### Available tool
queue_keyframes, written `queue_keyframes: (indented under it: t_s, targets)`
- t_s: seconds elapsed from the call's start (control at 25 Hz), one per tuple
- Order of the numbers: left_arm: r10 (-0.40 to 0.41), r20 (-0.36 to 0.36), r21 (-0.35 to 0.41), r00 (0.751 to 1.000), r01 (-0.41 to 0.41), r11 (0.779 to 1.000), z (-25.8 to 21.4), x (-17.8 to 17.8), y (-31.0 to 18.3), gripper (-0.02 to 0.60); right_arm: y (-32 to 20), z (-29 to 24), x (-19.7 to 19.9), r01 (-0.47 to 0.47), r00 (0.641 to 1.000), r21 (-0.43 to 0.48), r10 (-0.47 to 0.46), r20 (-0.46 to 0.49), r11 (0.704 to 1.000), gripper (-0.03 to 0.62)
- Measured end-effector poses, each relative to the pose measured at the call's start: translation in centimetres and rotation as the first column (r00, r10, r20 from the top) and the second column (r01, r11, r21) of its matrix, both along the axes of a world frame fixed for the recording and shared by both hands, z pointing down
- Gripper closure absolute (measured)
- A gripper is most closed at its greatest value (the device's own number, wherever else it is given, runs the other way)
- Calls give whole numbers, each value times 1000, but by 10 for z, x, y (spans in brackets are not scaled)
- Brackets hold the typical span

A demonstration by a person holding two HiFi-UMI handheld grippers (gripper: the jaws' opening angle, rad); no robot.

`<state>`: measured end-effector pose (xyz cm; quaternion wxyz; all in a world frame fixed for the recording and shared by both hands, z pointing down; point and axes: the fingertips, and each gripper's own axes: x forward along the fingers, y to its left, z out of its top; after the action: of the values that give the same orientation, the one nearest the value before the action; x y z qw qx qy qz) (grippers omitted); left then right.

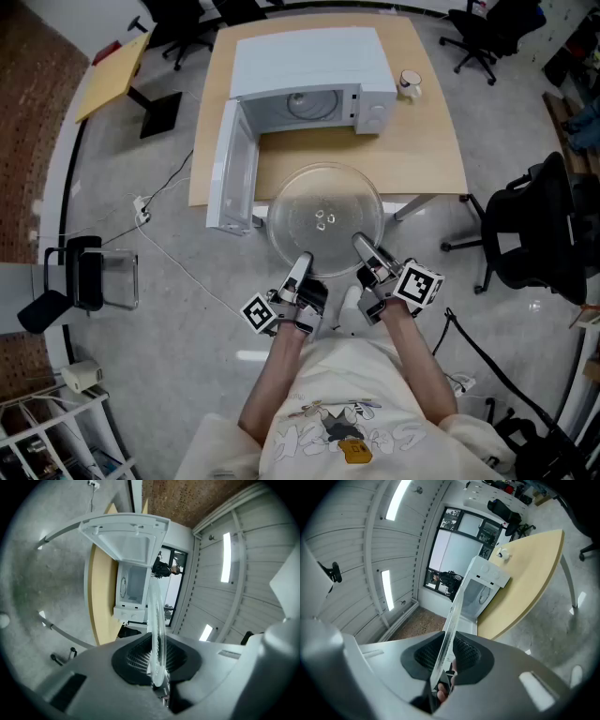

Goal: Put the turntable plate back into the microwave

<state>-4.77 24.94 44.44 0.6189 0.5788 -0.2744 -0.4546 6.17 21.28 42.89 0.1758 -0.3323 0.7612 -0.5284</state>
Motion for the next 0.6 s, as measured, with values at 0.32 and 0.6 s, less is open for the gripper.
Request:
queue_keyframes:
  t_s: [0.32,0.6]
  targets:
    - [24,55,-7,998,-24,1000,-5,-13,7,552,9,-1,-19,-10,997,-47,14,80,999,526]
    - [18,114,28,993,-21,999,-16,-16,-4,548,-2,-9,-21,-14,991,-34,19,134,999,522]
